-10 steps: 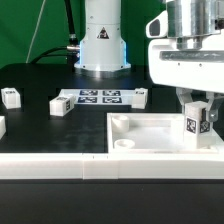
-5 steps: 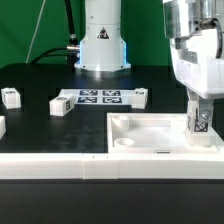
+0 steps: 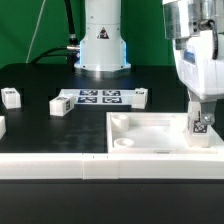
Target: Assemble one leg
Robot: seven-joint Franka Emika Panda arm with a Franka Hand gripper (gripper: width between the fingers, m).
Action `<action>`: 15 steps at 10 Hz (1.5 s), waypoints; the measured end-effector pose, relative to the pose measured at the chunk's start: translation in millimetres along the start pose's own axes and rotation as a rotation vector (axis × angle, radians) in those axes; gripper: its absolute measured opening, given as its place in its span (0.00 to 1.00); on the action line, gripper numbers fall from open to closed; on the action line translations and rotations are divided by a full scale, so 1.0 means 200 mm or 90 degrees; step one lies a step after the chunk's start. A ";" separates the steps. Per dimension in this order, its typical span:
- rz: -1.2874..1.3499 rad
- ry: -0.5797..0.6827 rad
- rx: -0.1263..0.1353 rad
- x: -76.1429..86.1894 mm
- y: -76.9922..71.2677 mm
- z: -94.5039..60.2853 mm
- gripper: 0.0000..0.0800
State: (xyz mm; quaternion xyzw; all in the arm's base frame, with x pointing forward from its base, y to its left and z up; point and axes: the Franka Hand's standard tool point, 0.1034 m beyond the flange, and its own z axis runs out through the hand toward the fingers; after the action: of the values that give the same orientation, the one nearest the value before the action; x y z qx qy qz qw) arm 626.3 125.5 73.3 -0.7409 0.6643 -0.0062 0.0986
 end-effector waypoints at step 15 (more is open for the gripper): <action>-0.853 0.041 -0.046 0.02 -0.02 0.00 0.66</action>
Offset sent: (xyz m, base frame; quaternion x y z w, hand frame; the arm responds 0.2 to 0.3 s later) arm 0.0053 -0.0009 -0.0018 -0.0107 0.0032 -0.3181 0.9480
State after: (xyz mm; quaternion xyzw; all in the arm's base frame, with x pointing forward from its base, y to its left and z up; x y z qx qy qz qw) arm 630.0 121.2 74.1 -0.9954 0.0628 -0.0662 0.0290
